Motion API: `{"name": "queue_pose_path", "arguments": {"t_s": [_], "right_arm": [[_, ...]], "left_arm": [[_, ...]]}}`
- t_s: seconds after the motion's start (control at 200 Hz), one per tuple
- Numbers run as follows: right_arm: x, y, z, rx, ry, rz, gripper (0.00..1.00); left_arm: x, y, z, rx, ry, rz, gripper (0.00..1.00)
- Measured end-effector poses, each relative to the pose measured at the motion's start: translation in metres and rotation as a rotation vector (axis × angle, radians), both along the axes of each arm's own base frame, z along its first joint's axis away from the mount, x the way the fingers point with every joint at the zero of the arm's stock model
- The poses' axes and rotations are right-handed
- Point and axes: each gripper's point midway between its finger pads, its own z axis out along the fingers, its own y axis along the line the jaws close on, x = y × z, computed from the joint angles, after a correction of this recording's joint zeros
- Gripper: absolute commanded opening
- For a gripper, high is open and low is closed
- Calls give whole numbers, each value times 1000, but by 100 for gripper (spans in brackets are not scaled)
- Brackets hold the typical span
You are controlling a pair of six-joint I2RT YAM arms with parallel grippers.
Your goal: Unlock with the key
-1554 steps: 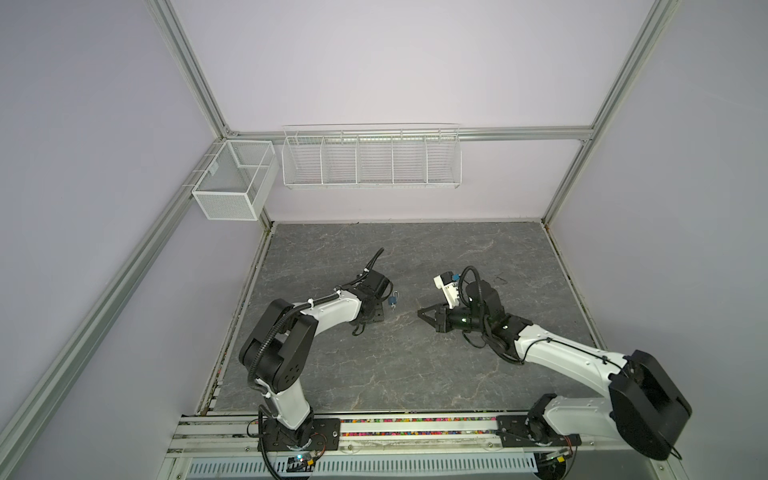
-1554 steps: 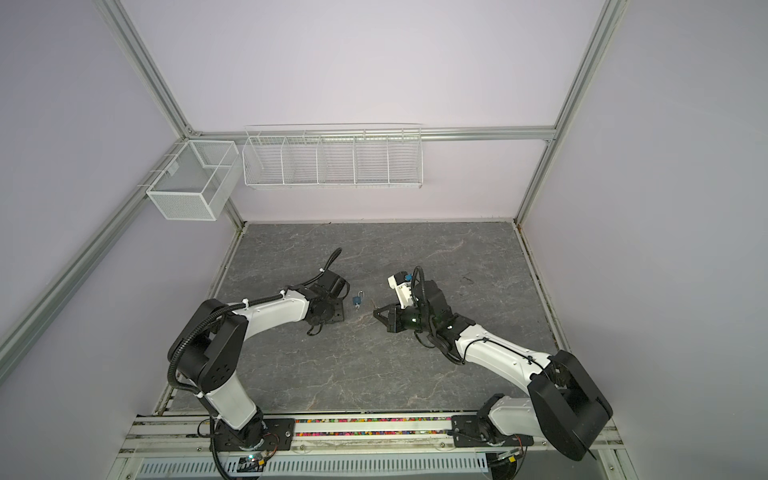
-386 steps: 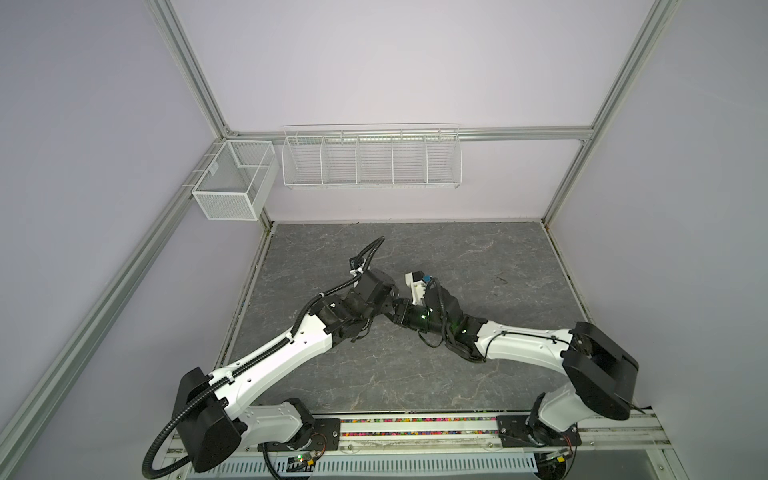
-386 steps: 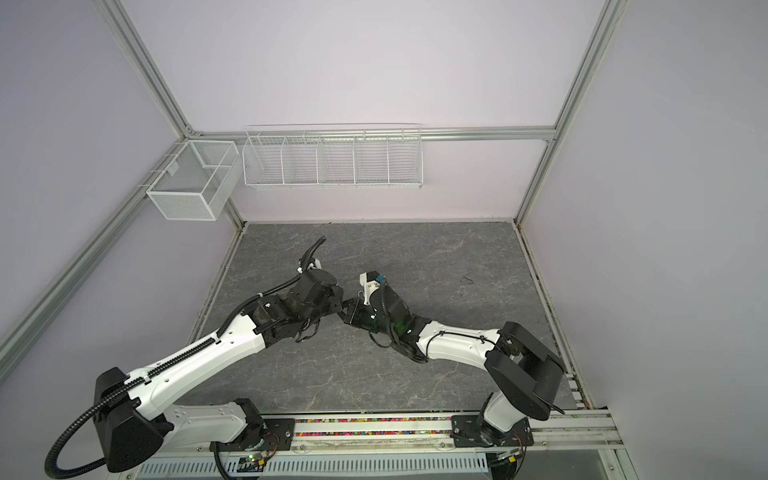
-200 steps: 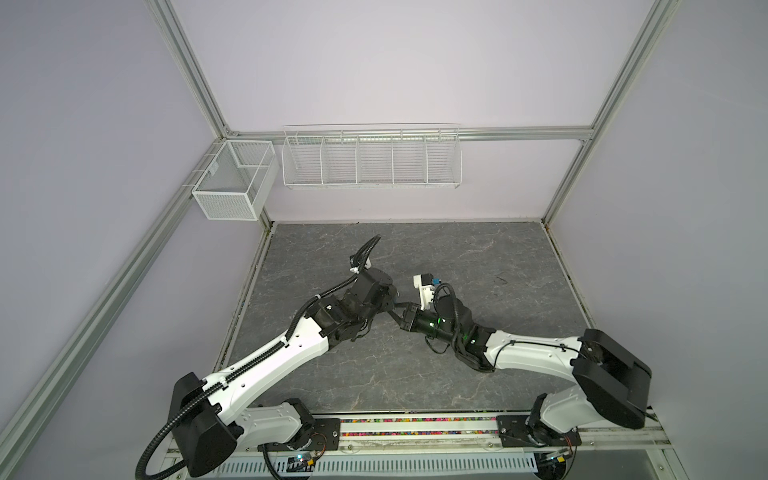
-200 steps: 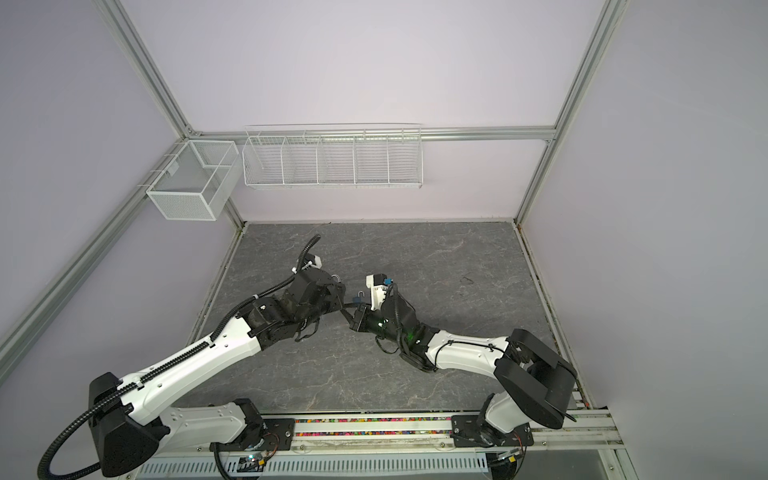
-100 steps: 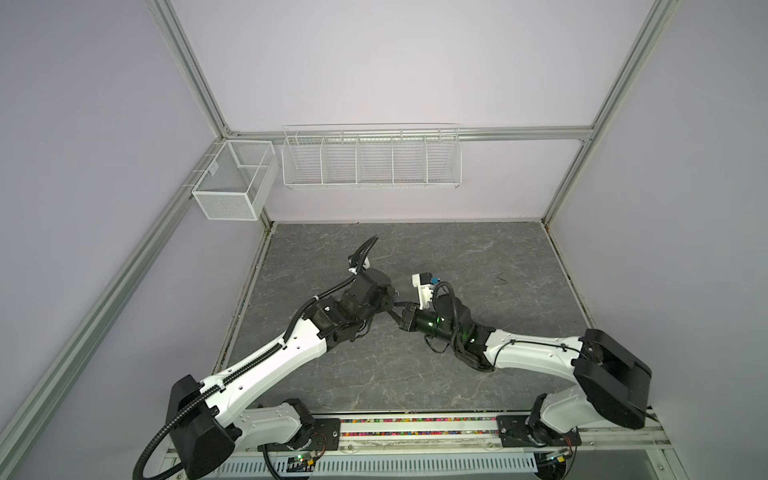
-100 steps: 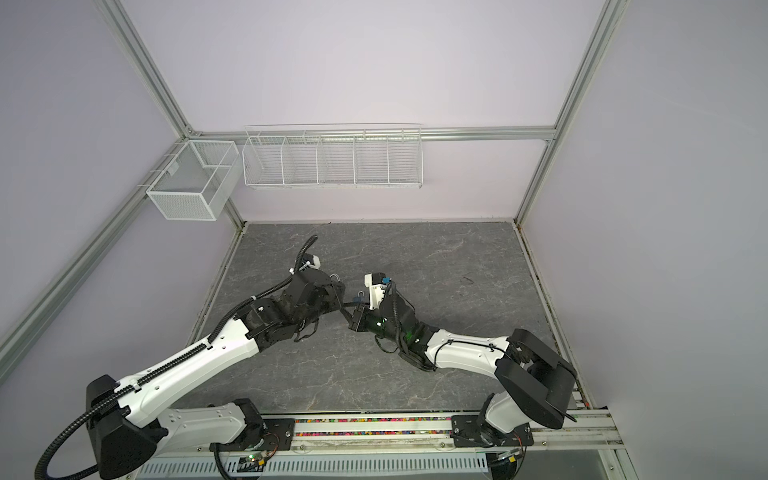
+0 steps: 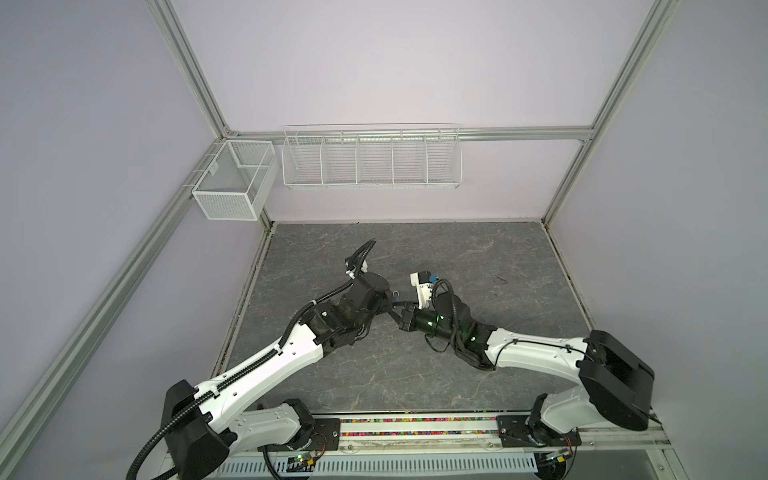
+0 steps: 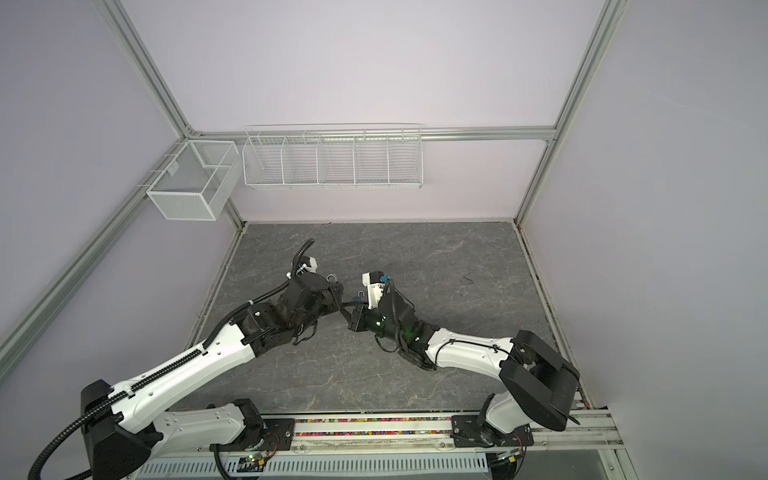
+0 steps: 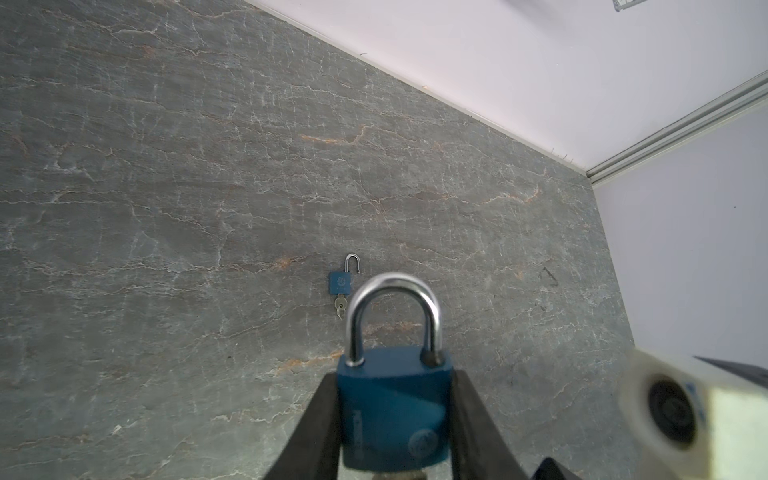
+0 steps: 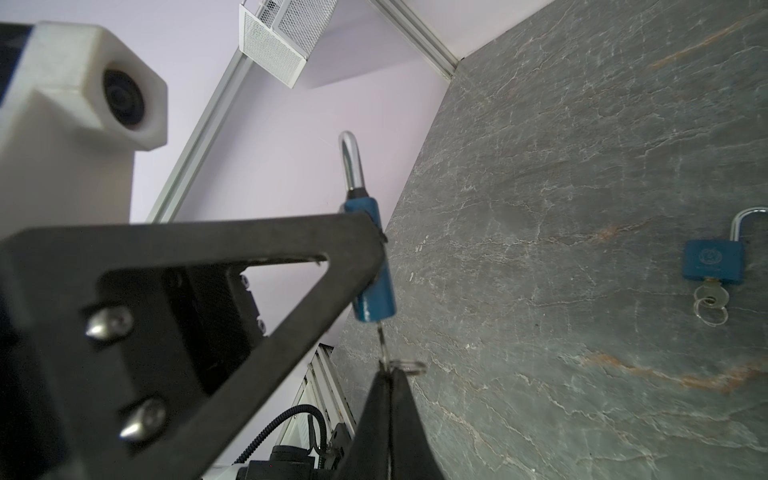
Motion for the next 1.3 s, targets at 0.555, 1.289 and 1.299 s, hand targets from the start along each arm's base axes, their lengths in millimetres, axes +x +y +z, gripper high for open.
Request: {"name": "queue_pose_path", "arguments": {"t_s": [0.555, 1.289, 1.299], "right_arm": [[-15, -37, 40, 40, -29, -38, 31], [-2, -13, 38, 56, 45, -44, 24], [-2, -13, 38, 56, 45, -44, 24]], "left_arm": [[2, -3, 6, -6, -34, 7, 0], [6, -4, 23, -70, -78, 25, 0], [6, -4, 23, -70, -78, 25, 0]]}}
